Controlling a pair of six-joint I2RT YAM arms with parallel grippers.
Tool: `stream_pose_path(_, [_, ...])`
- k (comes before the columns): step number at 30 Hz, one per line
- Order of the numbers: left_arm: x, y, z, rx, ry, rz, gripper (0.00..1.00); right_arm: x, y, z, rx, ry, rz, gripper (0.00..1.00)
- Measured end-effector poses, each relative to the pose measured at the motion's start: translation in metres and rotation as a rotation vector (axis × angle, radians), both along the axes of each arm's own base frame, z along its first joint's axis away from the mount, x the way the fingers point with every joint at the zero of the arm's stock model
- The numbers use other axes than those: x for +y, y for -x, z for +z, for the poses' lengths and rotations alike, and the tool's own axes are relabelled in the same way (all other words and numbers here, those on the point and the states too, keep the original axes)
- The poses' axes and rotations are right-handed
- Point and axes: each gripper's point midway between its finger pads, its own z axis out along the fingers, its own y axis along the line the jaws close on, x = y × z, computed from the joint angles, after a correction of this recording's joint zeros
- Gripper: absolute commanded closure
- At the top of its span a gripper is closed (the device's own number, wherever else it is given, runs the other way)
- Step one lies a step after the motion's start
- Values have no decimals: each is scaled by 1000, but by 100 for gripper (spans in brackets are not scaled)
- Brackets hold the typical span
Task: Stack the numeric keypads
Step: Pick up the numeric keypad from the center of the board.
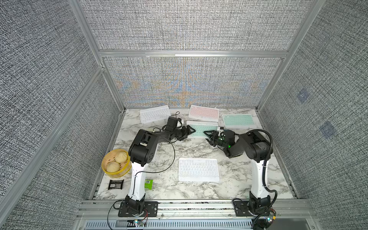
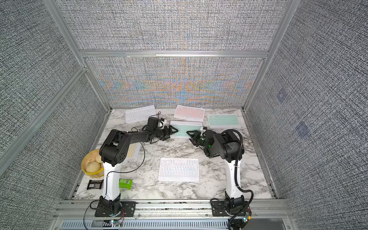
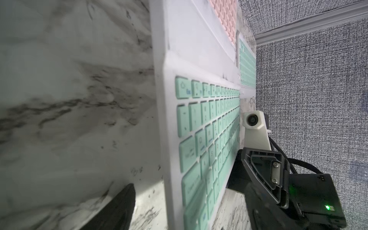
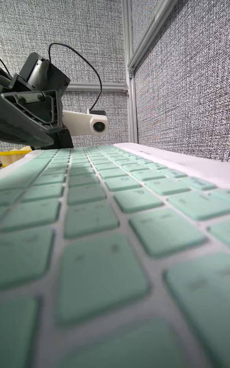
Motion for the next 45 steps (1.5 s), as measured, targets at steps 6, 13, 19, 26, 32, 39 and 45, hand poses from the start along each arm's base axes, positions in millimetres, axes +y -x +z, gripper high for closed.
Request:
stream_pose_path(6, [-6,-1,11,12,58,-3,48,-1,1,1,-2,15,3,76])
stream_pose_path(13, [-10,-8,24,-5,90,0,76,-4,4,2,11,42,8,73])
stream_pose_path(19, [-14,-10,31,-2,134,-2,87,-5,8,6,45,57,11,67])
stream_pose_path(26, [-12,1,48,-9,193,3,91,-4,19,22,58,63,35,30])
stream_pose_path(32, [4,18,84,-76,236,11,92,-3,40,63,-16,93,82,1])
stream_pose_path(39, [33,50,106,-99,232,44,92,-18,98,87,-52,219,119,1])
stream_pose_path(45, [52,100,100,-42,227,55,92,-40,144,109,-112,417,97,1])
